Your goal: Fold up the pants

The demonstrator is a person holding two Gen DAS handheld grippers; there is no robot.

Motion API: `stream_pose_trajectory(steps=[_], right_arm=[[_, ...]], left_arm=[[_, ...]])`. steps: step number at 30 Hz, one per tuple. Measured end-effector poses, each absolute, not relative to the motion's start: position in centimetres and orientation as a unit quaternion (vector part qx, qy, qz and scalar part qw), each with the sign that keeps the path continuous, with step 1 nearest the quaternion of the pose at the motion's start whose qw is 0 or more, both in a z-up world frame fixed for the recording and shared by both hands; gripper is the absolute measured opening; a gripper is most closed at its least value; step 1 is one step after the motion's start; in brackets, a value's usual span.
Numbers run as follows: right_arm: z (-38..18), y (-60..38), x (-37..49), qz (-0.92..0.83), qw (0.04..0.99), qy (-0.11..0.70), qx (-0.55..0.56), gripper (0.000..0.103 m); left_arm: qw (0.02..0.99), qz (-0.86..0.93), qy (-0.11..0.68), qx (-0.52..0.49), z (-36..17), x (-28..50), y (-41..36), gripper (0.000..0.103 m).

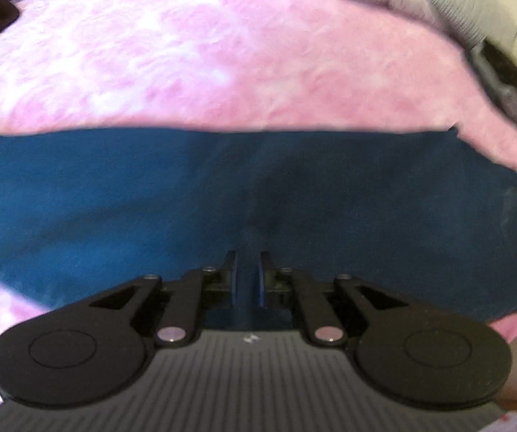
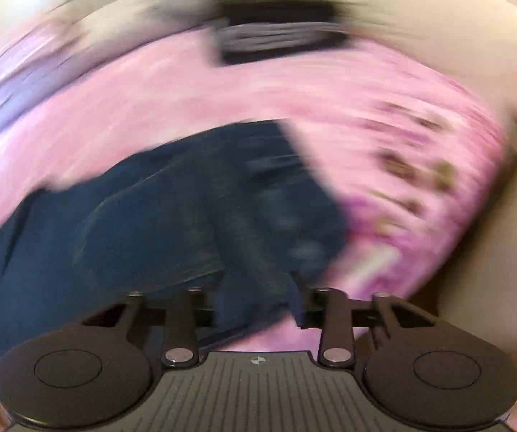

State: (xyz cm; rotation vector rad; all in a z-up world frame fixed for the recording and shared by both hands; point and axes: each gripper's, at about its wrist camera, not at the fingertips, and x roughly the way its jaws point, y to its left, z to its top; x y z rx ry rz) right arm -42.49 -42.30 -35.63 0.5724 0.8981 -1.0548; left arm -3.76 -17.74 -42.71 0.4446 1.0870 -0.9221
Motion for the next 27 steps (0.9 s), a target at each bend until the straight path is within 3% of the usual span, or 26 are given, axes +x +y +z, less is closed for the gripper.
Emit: stream_pose_trajectory(steps=[2,4,10,17,21,27], right_arm=[[-38.2,-42.1,-41.2,-0.45,0.717,0.475,0.24,0.038],[-37.5,-42.2,-40.9,-0.454,0.709,0.482,0.245,0.039],[-31.7,-41.5,-40.4,-0.393,0.718,0.48,0.315,0.04],[-24.7,-37.2,-38.9,-0.34,0.74,0.497,0.298,0.059],[-21.7,-36.3,-38.8,-0.335,0.747,0.497,0.288,0.06],[-17.9,-35.5,-39.7,-0.334,0.757,0.491,0.271,0.06]], left_arm=[[0.74,-0.39,0.501,0.22,-43.1,-3.7,-17.1,0.011],[0.741,-0.368,0.513,0.229,-42.3,-3.4,-16.8,0.014],[0.742,-0.321,0.526,0.263,-37.1,-4.0,-14.9,0.023],[0.737,-0.32,0.521,0.289,-29.1,-8.9,-13.0,0.039],[0.741,-0.323,0.512,0.289,-24.9,-11.7,-12.4,0.051],[0.754,-0.336,0.485,0.289,-19.9,-15.1,-12.1,0.054]])
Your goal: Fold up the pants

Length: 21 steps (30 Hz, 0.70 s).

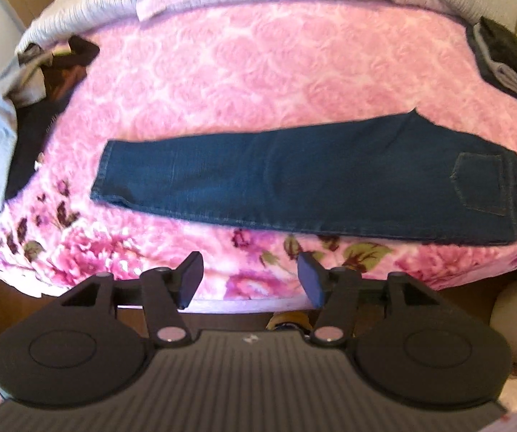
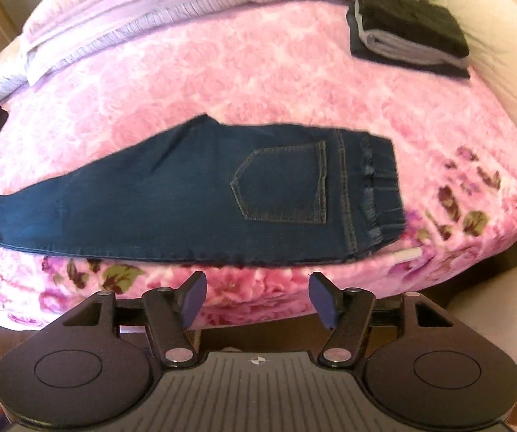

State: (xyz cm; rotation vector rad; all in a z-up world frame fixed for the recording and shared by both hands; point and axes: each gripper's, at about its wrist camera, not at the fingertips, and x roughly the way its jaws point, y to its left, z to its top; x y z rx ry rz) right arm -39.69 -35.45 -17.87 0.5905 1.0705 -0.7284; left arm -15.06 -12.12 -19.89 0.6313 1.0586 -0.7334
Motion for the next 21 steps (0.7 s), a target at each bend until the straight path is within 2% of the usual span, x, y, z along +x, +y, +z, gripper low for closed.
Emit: stream_pose_trajectory(steps=[7,21], right_arm=[[-17.0,-35.1,-40.0,-0.331,0.756,0.496,0.272,0.061],[-18.3,-34.8,-38.9,-0.344,0.728,0.517,0.291,0.061]], left_arm=[[0.753,-0.359,0.467,0.292,-17.5,-17.2,-13.0,0.056],[0.722,-0.387,0.479,0.316,-18.8,-17.1,-14.7,0.056]])
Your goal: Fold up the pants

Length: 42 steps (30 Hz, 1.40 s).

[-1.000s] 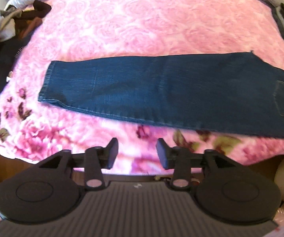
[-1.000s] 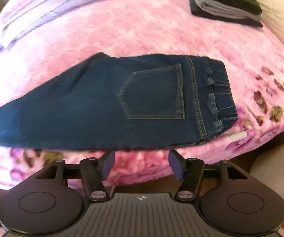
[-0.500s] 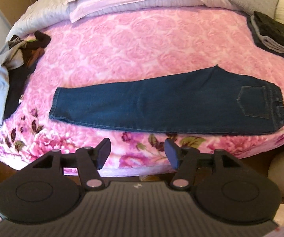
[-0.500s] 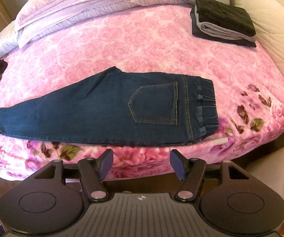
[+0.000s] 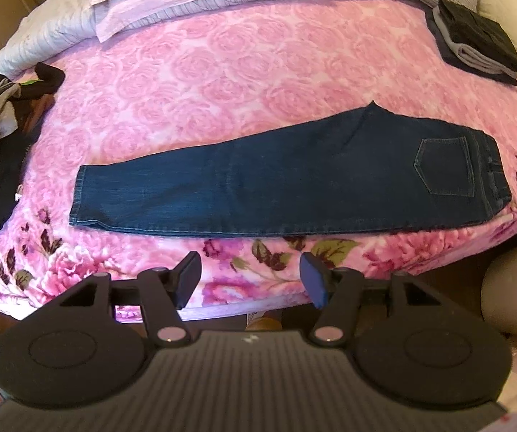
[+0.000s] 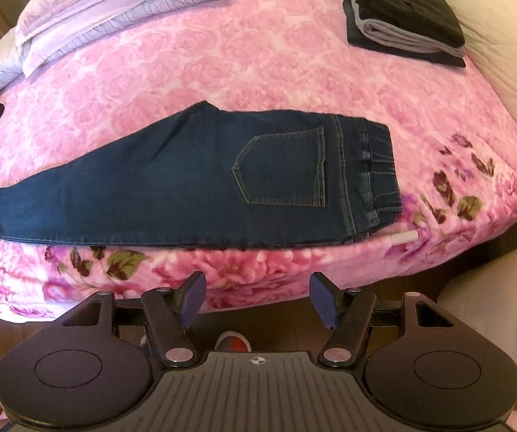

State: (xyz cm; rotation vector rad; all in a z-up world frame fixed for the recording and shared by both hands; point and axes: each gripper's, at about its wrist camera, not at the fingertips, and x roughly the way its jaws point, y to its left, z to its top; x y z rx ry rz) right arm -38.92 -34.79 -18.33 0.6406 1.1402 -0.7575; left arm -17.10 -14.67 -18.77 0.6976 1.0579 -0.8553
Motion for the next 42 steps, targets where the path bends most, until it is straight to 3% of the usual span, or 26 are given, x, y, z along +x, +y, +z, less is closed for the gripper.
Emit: stream_pose_trajectory(steps=[7,11,18,24,25,28,31,33,34,35,42], right_arm=[[-19.9,-34.7,-38.2,-0.376,0.706,0.52,0.299,0.061],[-23.6,-34.8,-37.5,-0.397,0.706,0.5,0.305,0.061],[-33.7,-36.0,-36.1,-0.44,0.719,0.446,0.3,0.061],[-38.6,-36.0,-36.7,-0.472,0.753,0.369,0.273,0.061],[-38.9,-35.6,-36.9,-0.479,0.758,0.354,0.266,0.061],[-38.6,-33.3,-37.3,-0.506,0.761,0.325,0.244,0.061],[-37.1,-29.8,-38.3,-0.543,0.745,0.299,0.246,0.061],[-35.6,-27.4,-38.9,-0.555,0.739,0.28,0.258,0.061],[-35.0,-26.3,-39.2,-0.555,0.741,0.271,0.262,0.061],[-34.5,-25.3,-39.4,-0.555,0.744,0.264,0.262,0.061],[-32.5,-22.5,-40.0,-0.566,0.744,0.254,0.248,0.061]], left_arm=[[0.7,-0.401,0.487,0.336,-21.3,-15.2,-15.8,0.057],[0.709,-0.432,0.48,0.283,-25.6,-11.7,-15.2,0.056],[0.771,-0.42,0.457,0.146,-36.2,-0.8,-9.9,0.03],[0.824,-0.351,0.437,0.085,-44.0,8.4,-4.4,0.024],[0.831,-0.348,0.429,0.073,-44.8,9.6,-3.4,0.009],[0.853,-0.327,0.405,0.044,-45.1,12.0,-0.7,0.003],[0.841,-0.332,0.427,-0.018,-44.5,13.5,2.0,0.003],[0.824,-0.341,0.447,-0.072,-43.8,13.7,3.6,0.019],[0.814,-0.345,0.455,-0.106,-43.7,13.6,4.4,0.033],[0.799,-0.355,0.464,-0.142,-43.9,13.4,5.0,0.036],[0.751,-0.321,0.505,-0.279,-47.7,14.1,6.3,0.034]])
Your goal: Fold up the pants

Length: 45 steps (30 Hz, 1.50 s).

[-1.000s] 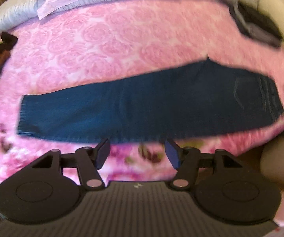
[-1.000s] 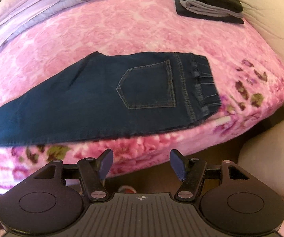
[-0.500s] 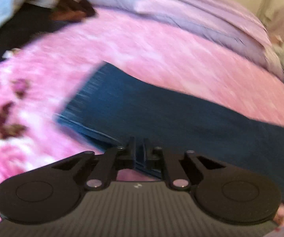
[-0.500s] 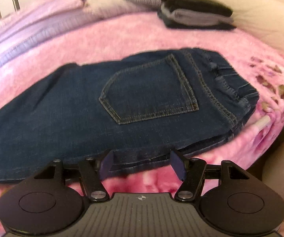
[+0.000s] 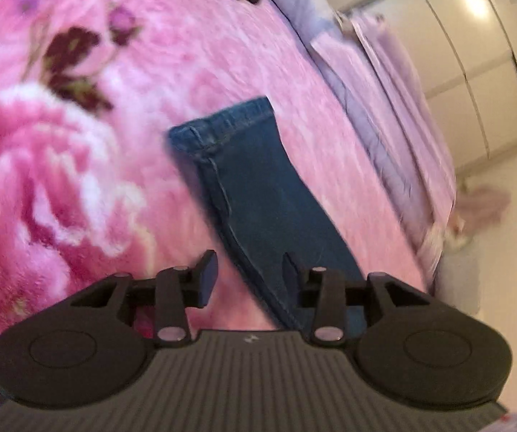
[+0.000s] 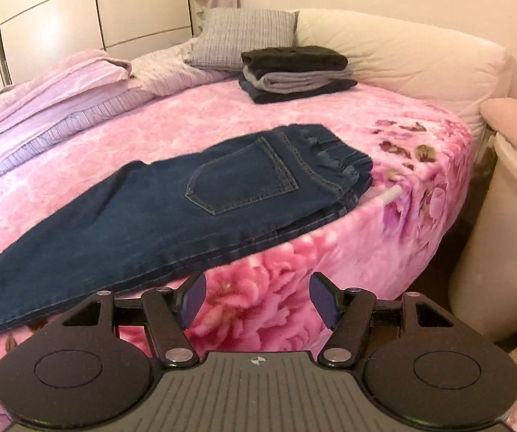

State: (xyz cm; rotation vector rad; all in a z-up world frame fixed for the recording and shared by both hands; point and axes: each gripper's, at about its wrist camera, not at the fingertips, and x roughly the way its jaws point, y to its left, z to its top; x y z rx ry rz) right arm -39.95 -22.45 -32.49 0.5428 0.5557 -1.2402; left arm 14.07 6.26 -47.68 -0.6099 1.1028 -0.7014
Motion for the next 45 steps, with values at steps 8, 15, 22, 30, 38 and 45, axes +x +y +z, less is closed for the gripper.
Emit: stream_pose_trajectory(steps=[8,15,22,30,38,45], right_arm=[[-33.9,-24.9,-37.6,-0.532,0.763,0.262,0.259,0.061],[-35.2,-28.1,-37.0,-0.534,0.758,0.261,0.267,0.061],[-34.9,-30.2,-40.7,-0.562,0.744,0.234,0.274,0.061],[-33.9,-32.8,-45.7,-0.6,0.725,0.175,0.289,0.061],[-34.9,-33.5,-47.7,-0.596,0.718,0.17,0.318,0.061],[-34.8,-33.1,-43.0,-0.449,0.799,0.115,0.383,0.061]], left_arm=[[0.767,-0.268,0.466,-0.35,-49.1,13.1,4.3,0.034],[0.814,-0.247,0.448,-0.275,-48.8,13.0,2.8,0.004],[0.904,-0.316,0.287,0.001,-41.8,7.8,-3.6,0.003],[0.806,-0.529,0.04,0.261,-36.2,-8.3,-15.4,0.003],[0.674,-0.627,0.103,0.377,-48.2,-18.8,-22.4,0.007],[0.671,-0.659,0.225,0.255,-42.1,-13.7,-19.9,0.026]])
